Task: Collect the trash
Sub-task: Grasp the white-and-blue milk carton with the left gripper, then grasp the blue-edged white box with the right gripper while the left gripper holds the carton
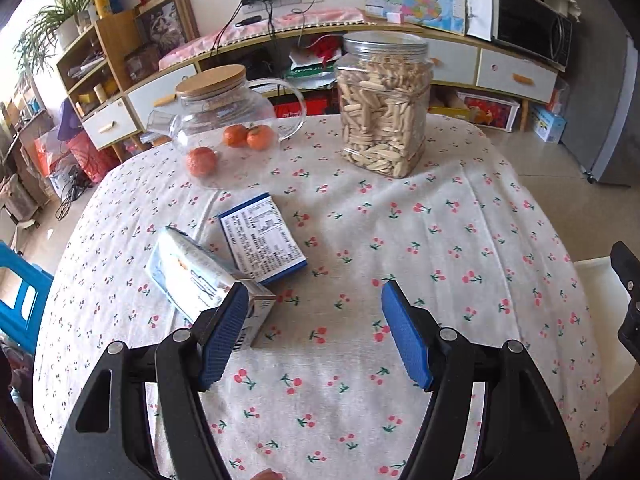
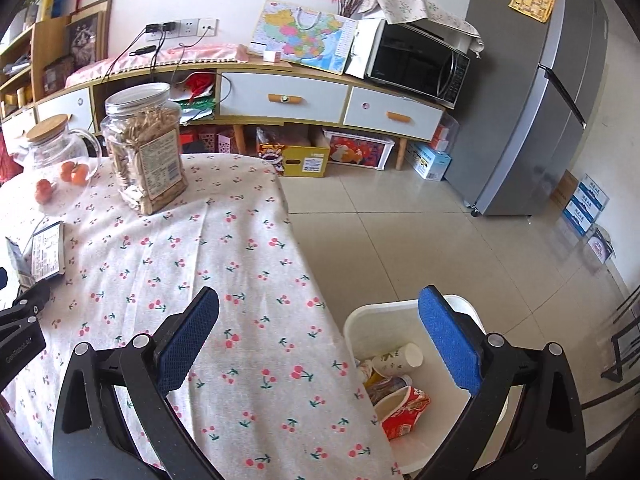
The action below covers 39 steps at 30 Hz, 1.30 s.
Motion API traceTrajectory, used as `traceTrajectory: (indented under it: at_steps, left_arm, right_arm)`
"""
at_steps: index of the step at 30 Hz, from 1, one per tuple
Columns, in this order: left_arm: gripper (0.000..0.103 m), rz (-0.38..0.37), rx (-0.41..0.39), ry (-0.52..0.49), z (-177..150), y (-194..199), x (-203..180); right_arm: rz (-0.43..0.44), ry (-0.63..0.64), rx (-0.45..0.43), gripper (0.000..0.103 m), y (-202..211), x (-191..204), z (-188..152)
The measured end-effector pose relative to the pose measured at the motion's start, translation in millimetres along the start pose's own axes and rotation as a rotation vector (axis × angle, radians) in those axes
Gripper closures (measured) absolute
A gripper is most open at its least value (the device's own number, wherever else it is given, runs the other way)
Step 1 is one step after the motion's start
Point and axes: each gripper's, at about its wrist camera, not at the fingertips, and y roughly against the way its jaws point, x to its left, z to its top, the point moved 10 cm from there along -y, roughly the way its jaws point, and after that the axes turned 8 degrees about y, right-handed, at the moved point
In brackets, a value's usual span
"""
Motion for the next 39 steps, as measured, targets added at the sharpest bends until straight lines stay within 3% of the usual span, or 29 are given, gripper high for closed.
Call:
traceTrajectory:
  at_steps: [2,4,7,18,21,22,24,28,33,39]
  left_arm:
    - [0.035,0.043,0.011,0.055,1,-9,24]
    - [0.022,0.079,0.025,0.124,3,-18,47]
    - [0.022,0.103,0.056,0.213,3,-33,74]
    - [0.022,-0.013,0.191,0.427,1,-75,99]
    - [0.023,-0.025,0.183,0.433,8,-77,103]
    - [0.033,-0.023,0.184,0.431,7,-78,105]
    - [0.041,-0.026,0.187,0.424,6,-77,107]
    - [0.043,-0.014,0.162,0.380,1,-65,110]
    - [0.043,0.070,0.114,0.302,-11,-45,121]
    - [0.043,0.128,0.081,0.261,-26,-26,142]
  right_arm:
    - [0.007,0.019,0.003,0.007,-3,10,3]
    - [0.011,0.034,0.007,0.007,-4,19,4]
    - [0.016,0.055,0.014,0.007,-7,29,5]
    - [0.023,0.082,0.054,0.007,-19,48,-1]
    - [0.029,0.083,0.063,0.007,-21,51,-2]
    - [0.032,0.083,0.066,0.007,-22,52,-1]
    - [0.038,0.080,0.067,0.007,-22,54,0]
    - [0.083,0.080,0.059,0.007,-23,67,6]
    - [0.220,0.101,0.062,0.007,-27,107,17]
    - [0.413,0.168,0.046,0.007,-28,195,41]
